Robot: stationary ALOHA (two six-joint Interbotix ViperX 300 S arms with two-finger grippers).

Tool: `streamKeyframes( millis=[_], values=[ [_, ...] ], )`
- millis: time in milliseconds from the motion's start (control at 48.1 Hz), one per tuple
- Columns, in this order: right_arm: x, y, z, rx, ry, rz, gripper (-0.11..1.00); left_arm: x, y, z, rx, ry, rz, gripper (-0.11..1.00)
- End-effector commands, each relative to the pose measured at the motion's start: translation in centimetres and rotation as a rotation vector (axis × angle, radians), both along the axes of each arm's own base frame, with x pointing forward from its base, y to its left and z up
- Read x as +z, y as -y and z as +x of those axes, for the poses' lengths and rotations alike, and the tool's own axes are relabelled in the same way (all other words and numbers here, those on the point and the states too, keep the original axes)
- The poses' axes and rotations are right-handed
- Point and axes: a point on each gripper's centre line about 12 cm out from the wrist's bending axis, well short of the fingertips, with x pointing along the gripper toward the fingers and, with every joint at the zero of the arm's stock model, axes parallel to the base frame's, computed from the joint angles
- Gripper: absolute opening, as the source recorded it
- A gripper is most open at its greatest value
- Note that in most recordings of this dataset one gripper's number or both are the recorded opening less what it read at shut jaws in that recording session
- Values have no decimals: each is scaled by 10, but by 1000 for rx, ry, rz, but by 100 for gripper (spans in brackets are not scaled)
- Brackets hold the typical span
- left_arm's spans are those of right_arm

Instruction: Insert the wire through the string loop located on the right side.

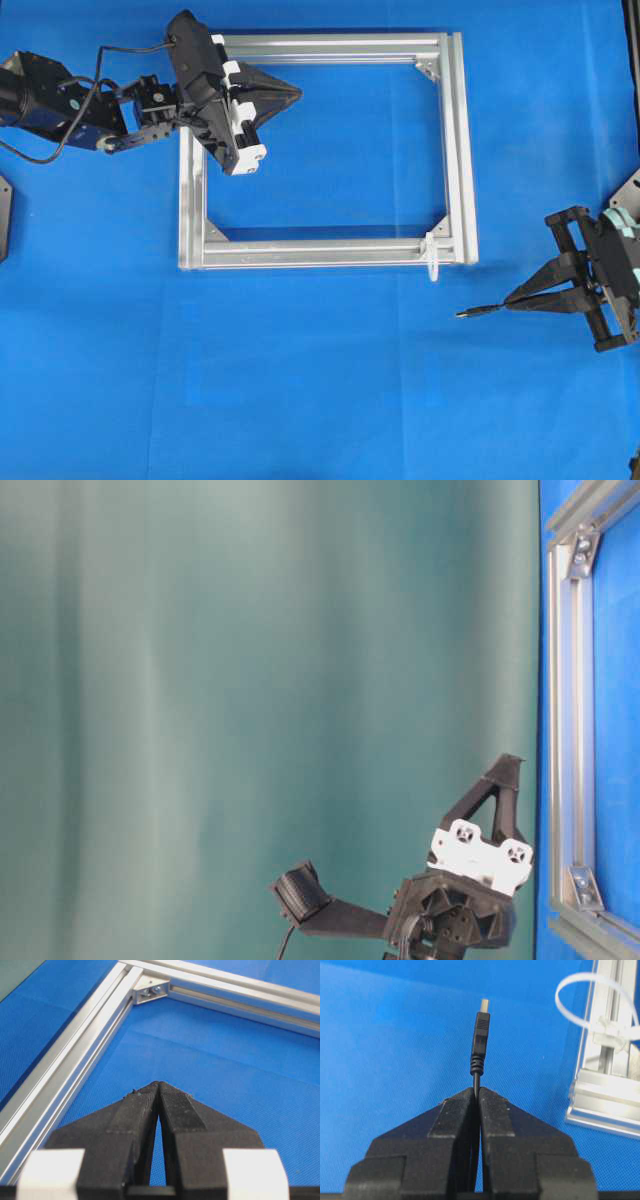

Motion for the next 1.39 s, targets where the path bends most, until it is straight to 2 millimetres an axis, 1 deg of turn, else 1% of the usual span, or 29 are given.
streamKeyframes(
  millis=[0,125,333,561,1372],
  values=[
    [3,1,4,-13,15,3,-4,18,-1,5,-3,53,16,0],
    [3,7,6,-44,24,-1,-4,18,-1,5,-3,53,16,0],
    [2,26,10,-137,25,-17,-4,18,0,5,-5,54,17,0],
    [2,40,12,-207,25,-25,-4,18,1,5,-8,53,16,0],
    [2,41,13,-213,29,-26,-4,19,2,6,-11,59,21,0]
  ],
)
